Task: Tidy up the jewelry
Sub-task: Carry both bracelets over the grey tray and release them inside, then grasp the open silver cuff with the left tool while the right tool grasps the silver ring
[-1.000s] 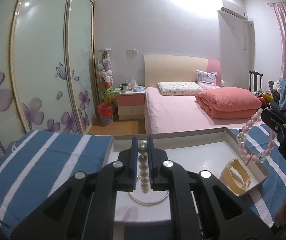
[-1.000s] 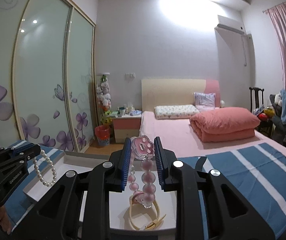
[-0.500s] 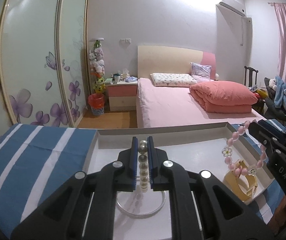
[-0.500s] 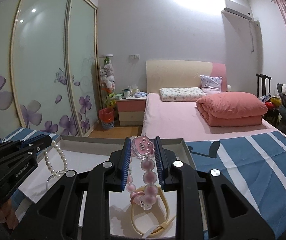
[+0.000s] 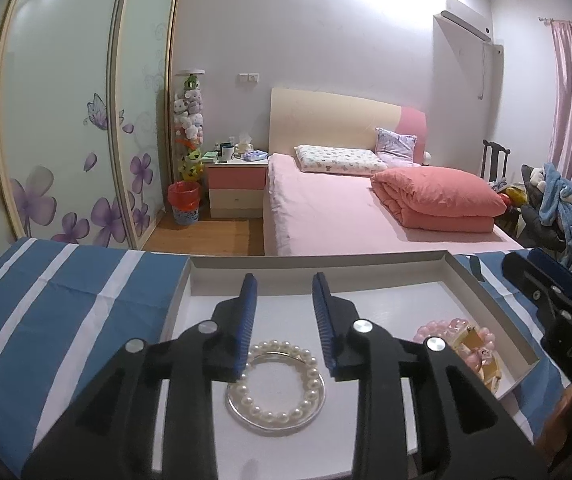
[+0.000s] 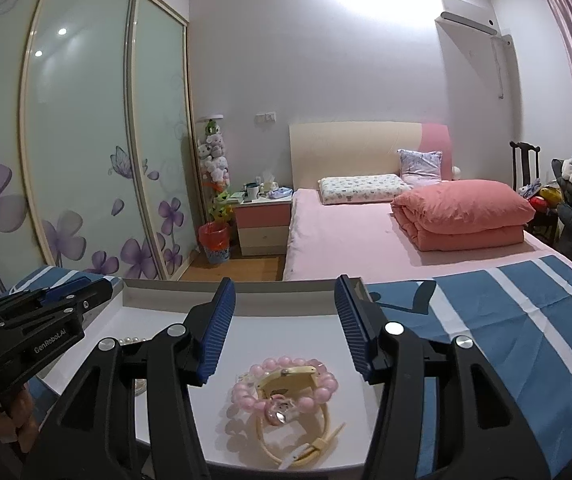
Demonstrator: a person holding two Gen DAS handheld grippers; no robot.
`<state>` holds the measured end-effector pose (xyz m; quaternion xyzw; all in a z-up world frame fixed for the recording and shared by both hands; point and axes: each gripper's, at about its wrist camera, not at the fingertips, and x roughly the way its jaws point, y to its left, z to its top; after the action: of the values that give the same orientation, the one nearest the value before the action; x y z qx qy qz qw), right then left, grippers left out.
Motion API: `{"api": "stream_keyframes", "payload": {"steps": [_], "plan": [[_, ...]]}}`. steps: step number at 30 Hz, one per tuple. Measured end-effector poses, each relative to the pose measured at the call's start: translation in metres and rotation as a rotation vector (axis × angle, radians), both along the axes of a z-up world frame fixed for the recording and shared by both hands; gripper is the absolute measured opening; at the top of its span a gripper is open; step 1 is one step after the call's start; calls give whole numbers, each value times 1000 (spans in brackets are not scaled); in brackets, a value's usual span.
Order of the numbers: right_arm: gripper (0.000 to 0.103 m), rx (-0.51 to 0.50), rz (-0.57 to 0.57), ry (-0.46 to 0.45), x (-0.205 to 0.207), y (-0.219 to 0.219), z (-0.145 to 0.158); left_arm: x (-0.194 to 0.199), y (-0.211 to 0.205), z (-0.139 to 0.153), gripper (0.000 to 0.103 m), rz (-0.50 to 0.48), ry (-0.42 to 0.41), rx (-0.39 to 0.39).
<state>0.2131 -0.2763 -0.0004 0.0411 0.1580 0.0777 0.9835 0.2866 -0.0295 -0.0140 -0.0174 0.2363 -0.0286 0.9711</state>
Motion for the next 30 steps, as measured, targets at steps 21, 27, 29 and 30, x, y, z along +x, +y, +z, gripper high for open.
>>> {"api": "stream_keyframes", "payload": {"steps": [21,27,29,30], "plan": [[53,93,86,37,-94,-17,11,-108,9,27,51,-152,-24,-88],[53,108,88,71,-115,-26,-1,-133,10,20,57,-166,7,-88],[53,113,81,85,-120,-30,-5,-138,9,15,58,-172,26,-75],[53,114,76,93,-123,-32,-7,-140,8,10,59,-179,48,-65]]}}
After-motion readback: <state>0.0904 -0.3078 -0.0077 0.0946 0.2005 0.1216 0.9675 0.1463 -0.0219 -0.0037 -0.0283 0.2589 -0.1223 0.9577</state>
